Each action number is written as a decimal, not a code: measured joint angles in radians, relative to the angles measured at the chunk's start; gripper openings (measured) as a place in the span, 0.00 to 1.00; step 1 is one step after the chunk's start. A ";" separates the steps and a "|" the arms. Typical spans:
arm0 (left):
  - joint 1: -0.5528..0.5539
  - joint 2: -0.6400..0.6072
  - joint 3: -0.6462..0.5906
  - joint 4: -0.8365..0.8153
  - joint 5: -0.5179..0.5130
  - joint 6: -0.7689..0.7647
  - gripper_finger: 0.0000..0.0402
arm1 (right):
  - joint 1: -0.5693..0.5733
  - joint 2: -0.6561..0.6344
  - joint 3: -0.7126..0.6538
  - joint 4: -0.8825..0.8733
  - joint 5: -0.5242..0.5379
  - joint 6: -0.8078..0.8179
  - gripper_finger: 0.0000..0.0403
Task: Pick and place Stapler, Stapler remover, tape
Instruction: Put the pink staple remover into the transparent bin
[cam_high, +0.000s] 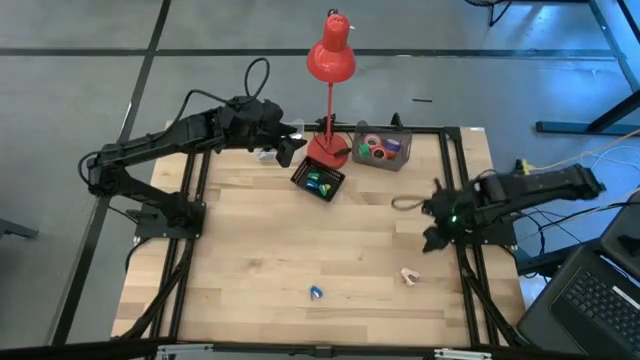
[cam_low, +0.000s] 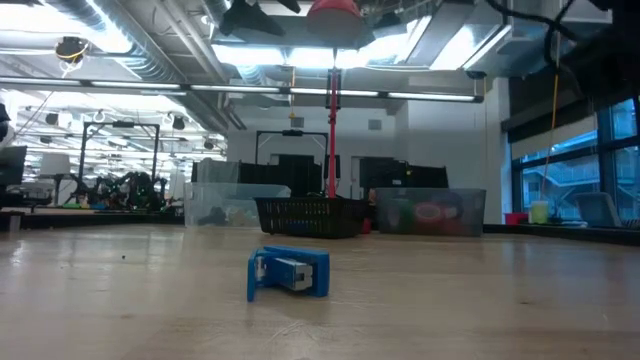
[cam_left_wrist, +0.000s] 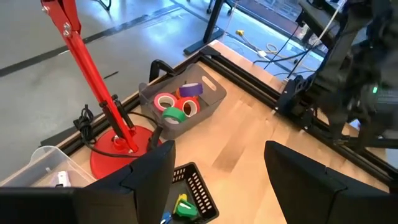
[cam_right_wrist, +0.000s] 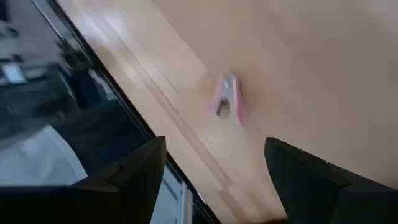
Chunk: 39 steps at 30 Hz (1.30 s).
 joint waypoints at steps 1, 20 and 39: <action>0.000 0.000 0.000 0.000 0.001 -0.001 0.61 | 0.041 0.010 -0.022 0.021 0.001 0.034 0.68; 0.000 0.000 0.000 0.000 0.016 0.015 0.61 | 0.315 0.333 -0.232 0.521 0.138 0.238 0.57; 0.000 0.000 0.000 -0.008 0.025 0.010 0.61 | 0.326 0.448 -0.210 0.698 0.125 0.216 0.01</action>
